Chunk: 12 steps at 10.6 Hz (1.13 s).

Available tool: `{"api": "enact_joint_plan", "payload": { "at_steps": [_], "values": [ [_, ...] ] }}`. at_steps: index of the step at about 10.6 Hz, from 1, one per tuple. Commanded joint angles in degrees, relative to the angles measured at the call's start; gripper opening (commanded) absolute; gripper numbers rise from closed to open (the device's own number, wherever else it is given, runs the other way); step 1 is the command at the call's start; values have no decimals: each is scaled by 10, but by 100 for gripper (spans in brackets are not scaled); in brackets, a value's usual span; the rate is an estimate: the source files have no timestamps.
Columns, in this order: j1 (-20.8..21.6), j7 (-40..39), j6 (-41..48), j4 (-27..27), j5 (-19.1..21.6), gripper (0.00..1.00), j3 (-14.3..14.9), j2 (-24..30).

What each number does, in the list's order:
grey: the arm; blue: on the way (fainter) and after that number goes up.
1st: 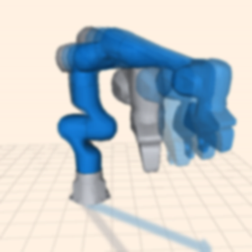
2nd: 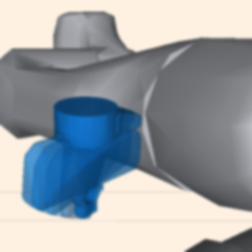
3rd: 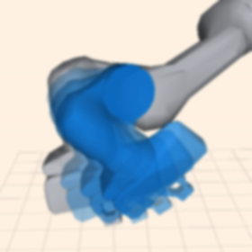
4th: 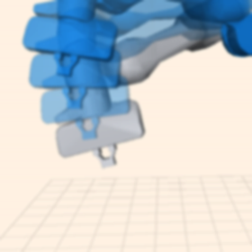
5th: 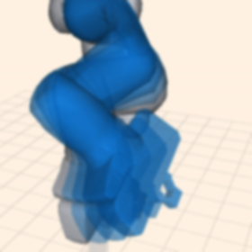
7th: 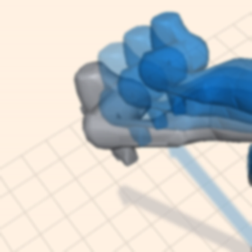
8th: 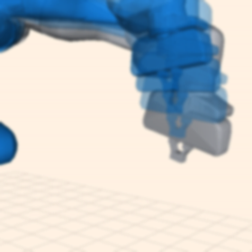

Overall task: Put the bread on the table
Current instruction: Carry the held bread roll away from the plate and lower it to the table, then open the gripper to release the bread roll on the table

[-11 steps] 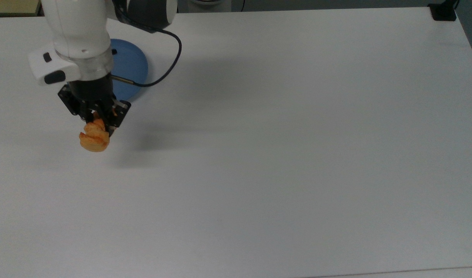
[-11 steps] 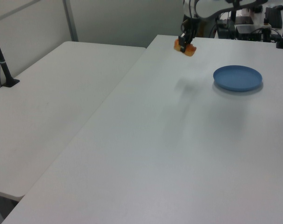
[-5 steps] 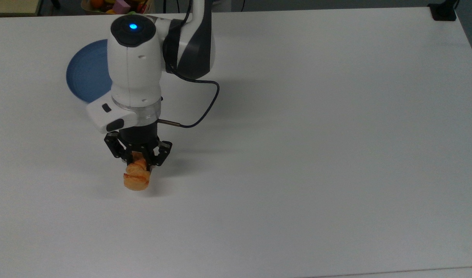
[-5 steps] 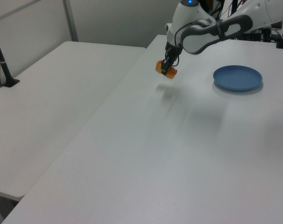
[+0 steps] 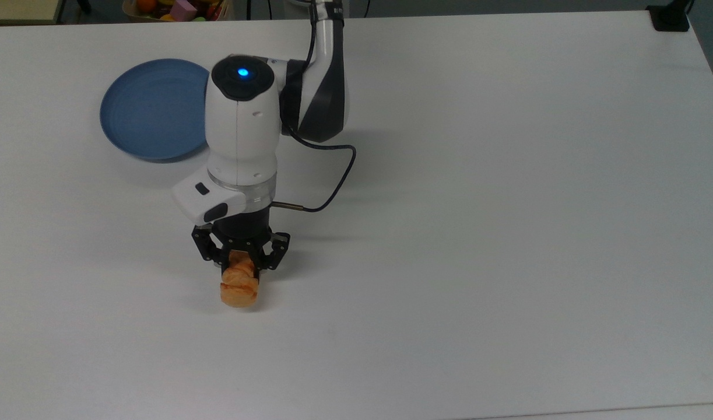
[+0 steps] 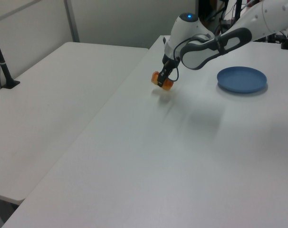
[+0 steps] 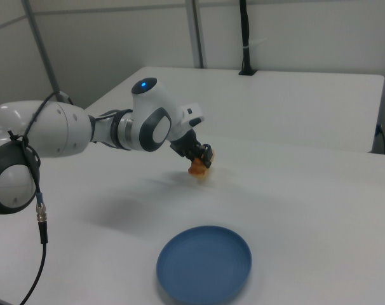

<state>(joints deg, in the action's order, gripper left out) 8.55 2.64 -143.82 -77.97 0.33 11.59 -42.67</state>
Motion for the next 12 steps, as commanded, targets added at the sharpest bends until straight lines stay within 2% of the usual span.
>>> {"api": "enact_joint_plan", "payload": {
  "at_steps": [1,2,3,5,7,10,12],
  "values": [
    [2,3,-48,5,8,62,-1,-27],
    [2,3,-55,4,6,78,-1,-28],
    [2,2,-56,-2,2,100,-1,-28],
    [3,1,-56,-3,0,100,-1,-25],
    [4,1,-50,-11,0,100,-1,7],
    [5,1,-34,-94,-10,100,0,106],
    [6,0,66,-117,-11,100,-1,177]
  ]
}}
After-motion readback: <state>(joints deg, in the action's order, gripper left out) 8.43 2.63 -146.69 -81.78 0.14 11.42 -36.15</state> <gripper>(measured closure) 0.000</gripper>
